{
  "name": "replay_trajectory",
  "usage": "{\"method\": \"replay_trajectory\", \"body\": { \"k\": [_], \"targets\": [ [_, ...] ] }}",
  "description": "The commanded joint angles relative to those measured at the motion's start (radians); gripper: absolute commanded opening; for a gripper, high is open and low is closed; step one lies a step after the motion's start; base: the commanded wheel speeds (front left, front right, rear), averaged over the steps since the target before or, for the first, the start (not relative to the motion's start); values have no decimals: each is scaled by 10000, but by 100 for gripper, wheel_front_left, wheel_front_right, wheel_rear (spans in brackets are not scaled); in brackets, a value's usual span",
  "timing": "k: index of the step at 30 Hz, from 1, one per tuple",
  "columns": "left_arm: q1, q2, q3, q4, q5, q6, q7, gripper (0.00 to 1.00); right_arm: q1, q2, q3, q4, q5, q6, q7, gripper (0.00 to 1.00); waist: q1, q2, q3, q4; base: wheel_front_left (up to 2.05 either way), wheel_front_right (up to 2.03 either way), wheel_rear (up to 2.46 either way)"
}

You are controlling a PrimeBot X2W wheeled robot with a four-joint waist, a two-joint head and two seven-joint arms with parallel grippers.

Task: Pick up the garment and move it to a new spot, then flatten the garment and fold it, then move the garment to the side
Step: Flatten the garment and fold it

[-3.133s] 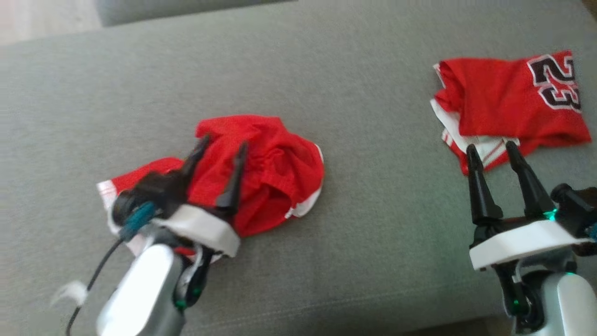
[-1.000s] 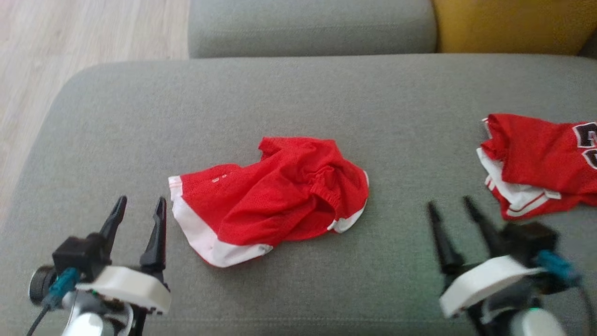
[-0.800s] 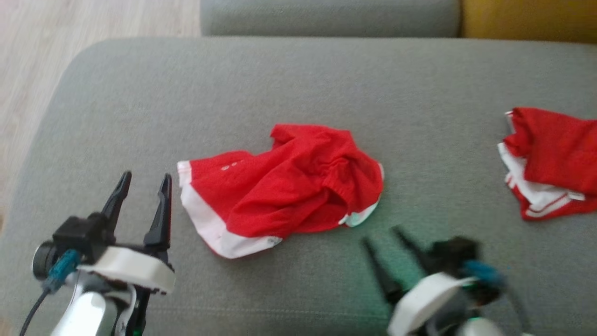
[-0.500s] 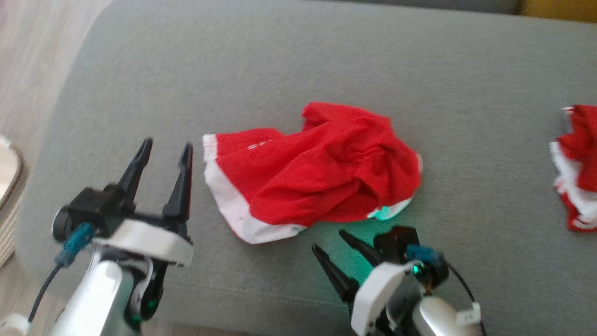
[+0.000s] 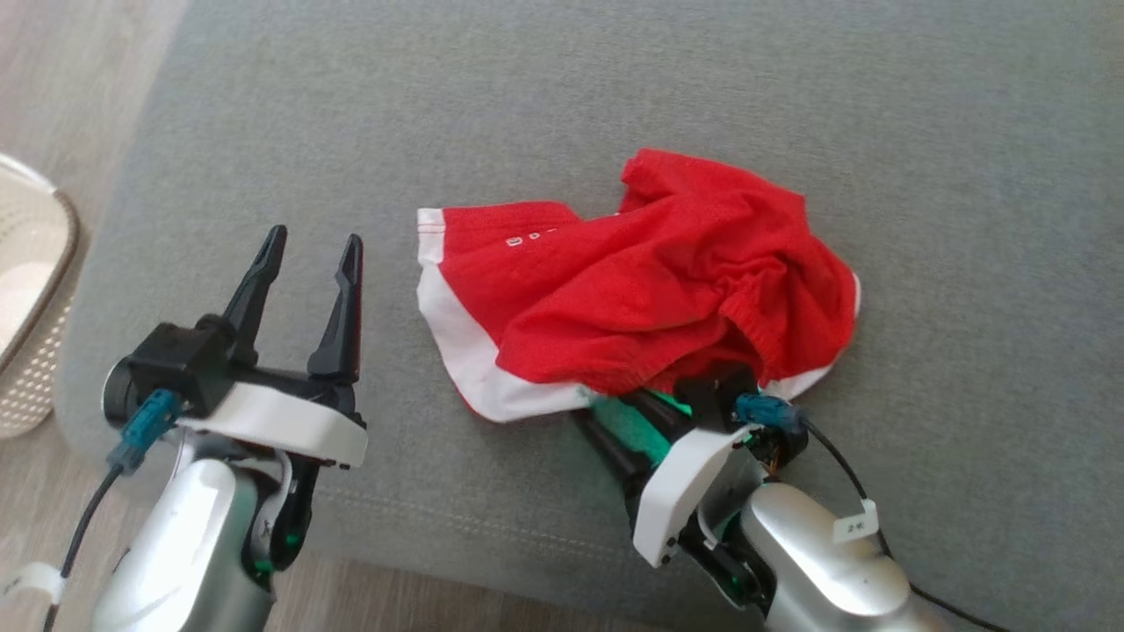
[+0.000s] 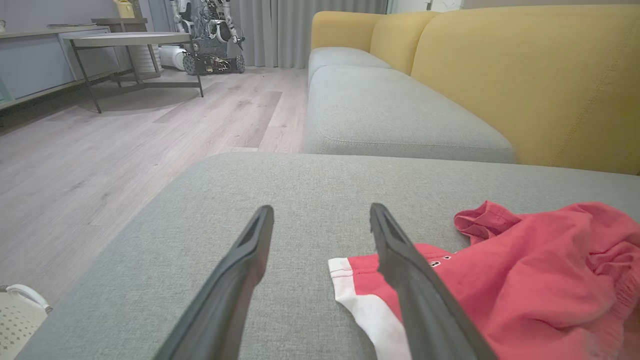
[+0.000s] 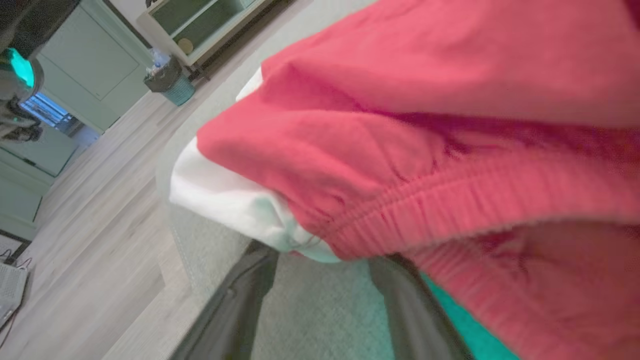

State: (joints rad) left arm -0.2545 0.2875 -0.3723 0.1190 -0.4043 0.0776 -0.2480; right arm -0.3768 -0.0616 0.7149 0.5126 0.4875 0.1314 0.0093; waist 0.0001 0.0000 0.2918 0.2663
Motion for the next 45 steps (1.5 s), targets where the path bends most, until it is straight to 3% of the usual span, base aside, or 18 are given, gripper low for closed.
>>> {"method": "replay_trajectory", "body": {
  "k": [1,6,12,24,29,36,37,38,39,45],
  "targets": [
    [-428,249,450,-265,135,-33,-90,100,41,114,173,-174,66,-7,-108,0,-1,0,-35,-101,0,0,0],
    [-345,322,524,-307,211,-11,-110,100,94,95,206,-440,32,-7,-214,0,-1,0,-209,-587,0,0,0],
    [-185,452,599,-425,245,75,-111,100,469,-282,-384,-1693,-170,-7,119,0,-1,0,-459,-1294,0,0,0],
    [-105,558,502,-729,294,241,47,100,1199,-749,-3428,-4622,-1278,-7,1723,0,-1,0,-636,-2034,0,0,0],
    [-240,480,405,-774,300,232,35,100,1004,-707,-4516,-4560,-1597,-7,2294,0,-1,0,-427,-1994,0,0,0],
    [-418,345,271,-605,325,134,-26,100,762,-810,-4919,-3285,-1796,-7,2495,0,-1,0,-251,-1810,0,0,0],
    [-415,337,277,-580,329,139,-36,100,791,-807,-4946,-3169,-1791,-7,2422,19,-1,0,-265,-1810,0,0,0],
    [-394,335,293,-559,330,149,-46,100,833,-802,-4947,-3082,-1790,-7,2349,51,-1,0,-290,-1825,0,0,0],
    [-359,338,311,-540,330,162,-55,100,891,-790,-4935,-3021,-1773,-7,2276,100,-1,0,-329,-1850,0,0,0],
    [-115,382,407,-477,312,233,-84,100,1489,-776,-4976,-3109,-1782,-7,2081,100,-1,0,-633,-2039,0,0,0]
  ]
}}
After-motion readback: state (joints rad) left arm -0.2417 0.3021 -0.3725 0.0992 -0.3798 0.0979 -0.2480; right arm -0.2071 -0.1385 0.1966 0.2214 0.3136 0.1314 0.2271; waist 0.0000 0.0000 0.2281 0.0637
